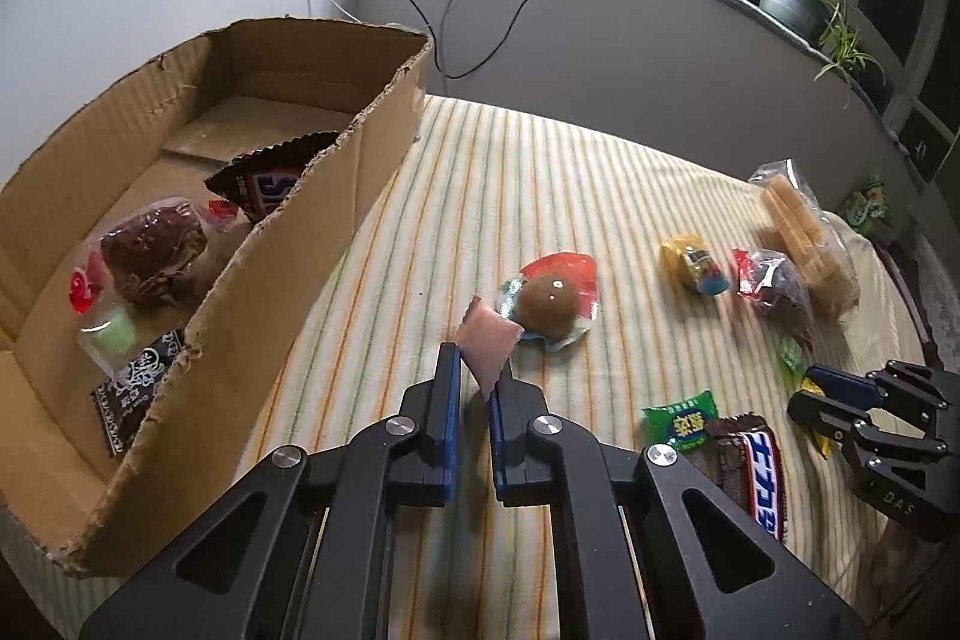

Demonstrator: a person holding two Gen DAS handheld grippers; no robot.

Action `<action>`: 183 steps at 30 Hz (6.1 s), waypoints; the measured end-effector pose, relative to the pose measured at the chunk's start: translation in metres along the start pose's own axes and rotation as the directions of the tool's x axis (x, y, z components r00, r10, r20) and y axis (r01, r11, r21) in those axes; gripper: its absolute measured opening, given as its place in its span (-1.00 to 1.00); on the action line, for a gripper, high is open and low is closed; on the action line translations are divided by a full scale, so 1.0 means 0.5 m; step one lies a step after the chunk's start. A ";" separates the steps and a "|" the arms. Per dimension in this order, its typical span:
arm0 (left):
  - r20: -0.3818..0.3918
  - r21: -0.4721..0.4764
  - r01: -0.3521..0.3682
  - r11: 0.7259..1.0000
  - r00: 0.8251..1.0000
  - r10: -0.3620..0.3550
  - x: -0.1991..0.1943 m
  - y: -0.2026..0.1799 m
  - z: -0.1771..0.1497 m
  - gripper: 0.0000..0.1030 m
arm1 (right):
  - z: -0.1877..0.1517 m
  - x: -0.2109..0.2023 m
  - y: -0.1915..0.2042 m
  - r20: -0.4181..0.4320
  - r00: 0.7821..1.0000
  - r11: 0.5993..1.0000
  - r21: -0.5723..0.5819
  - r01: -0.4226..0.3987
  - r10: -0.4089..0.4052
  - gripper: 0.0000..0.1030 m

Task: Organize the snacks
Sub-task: 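Lift the pink candy with the left tool while the right tool holds the yellow packet, then carry the pink candy and yellow packet into the cardboard box and open both tools, then close the right tool on the blue-lettered chocolate bar while the left tool moves to the green candy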

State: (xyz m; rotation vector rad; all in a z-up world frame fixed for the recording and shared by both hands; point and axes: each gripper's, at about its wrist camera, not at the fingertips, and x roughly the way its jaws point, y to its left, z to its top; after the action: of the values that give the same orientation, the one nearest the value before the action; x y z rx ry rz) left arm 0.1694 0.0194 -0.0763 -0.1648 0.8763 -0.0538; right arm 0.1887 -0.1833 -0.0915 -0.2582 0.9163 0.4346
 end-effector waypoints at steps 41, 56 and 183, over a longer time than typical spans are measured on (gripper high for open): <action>-0.059 0.064 -0.007 0.998 0.998 0.011 0.015 -0.018 0.010 -0.12 | 0.001 0.003 0.003 0.004 1.000 1.000 0.000 0.002 -0.002 -0.49; -0.034 0.114 0.003 0.994 0.999 0.001 0.000 -0.036 0.004 -0.67 | -0.001 -0.001 0.005 0.002 1.000 1.000 0.001 -0.001 0.001 -0.50; -0.076 0.348 0.185 0.919 0.983 -0.169 -0.047 -0.096 -0.031 -0.36 | 0.015 -0.007 0.109 -0.071 0.997 0.999 0.033 -0.030 0.033 -0.22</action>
State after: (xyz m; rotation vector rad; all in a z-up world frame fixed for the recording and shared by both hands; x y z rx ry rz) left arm 0.1437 -0.0270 -0.0601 0.0957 0.8795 -0.3846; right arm 0.1666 -0.1331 -0.0861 -0.2317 0.9979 0.4416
